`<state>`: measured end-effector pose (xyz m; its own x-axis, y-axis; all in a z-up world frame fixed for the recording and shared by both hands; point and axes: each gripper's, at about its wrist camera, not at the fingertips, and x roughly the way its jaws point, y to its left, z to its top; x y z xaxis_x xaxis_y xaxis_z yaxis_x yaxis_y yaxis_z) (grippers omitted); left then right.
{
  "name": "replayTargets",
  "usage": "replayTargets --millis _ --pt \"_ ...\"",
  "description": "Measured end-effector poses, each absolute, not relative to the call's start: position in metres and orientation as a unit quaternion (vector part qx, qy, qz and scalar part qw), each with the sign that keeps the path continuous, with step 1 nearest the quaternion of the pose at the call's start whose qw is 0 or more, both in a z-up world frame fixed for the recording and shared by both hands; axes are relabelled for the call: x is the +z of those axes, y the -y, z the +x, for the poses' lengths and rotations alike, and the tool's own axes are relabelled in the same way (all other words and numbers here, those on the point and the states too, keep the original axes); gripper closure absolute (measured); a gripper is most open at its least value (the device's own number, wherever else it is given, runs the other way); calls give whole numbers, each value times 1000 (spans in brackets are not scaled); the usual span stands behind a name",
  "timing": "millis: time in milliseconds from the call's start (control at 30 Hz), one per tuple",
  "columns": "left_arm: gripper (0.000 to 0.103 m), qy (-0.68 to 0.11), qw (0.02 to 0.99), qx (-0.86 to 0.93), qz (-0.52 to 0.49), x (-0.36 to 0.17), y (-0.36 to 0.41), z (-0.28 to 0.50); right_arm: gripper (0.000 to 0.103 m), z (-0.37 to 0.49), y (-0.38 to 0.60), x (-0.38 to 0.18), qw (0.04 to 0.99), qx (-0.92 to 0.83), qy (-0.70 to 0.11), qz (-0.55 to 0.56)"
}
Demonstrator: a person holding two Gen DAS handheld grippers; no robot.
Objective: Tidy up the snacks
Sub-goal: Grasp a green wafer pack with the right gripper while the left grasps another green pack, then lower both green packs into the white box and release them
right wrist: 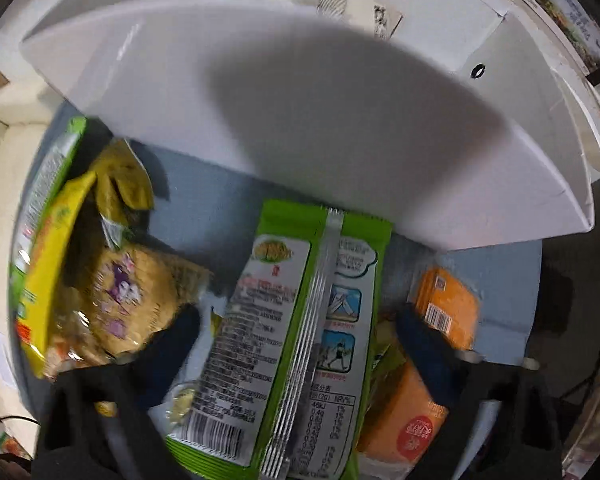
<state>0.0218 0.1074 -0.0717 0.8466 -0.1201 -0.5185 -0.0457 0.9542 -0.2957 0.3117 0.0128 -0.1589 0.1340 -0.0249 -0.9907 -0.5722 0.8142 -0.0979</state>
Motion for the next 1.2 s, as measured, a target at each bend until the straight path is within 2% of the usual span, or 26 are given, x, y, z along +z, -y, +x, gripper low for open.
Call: replayTargets --millis 67,333,700,933,967,1000,1033,1067,1200 --pt "0 -277 949 -17 -151 -73 -110 23 36 308 -8 -157 712 205 -632 -228" --pt "0 -296 944 -10 -146 -81 -123 43 37 283 29 -95 770 263 -559 -159" --pt "0 -435 871 -13 -228 -140 -202 175 37 199 113 -13 828 362 -427 -45" --pt "1 -500 835 8 -227 -168 -214 241 37 162 143 -18 837 390 -384 7" --pt "2 -500 836 11 -226 -170 -214 244 37 157 146 -18 837 391 -383 12" --pt "11 -503 835 9 -225 -171 -213 245 37 154 149 -18 835 394 -384 17" --pt "21 -502 837 16 -218 -170 -213 245 37 157 150 -21 834 395 -384 20" --pt "37 -502 838 18 -214 -170 -213 243 37 155 153 -23 834 394 -385 24" --pt "41 -487 849 3 -207 -168 -211 230 37 158 160 -33 831 394 -392 37"
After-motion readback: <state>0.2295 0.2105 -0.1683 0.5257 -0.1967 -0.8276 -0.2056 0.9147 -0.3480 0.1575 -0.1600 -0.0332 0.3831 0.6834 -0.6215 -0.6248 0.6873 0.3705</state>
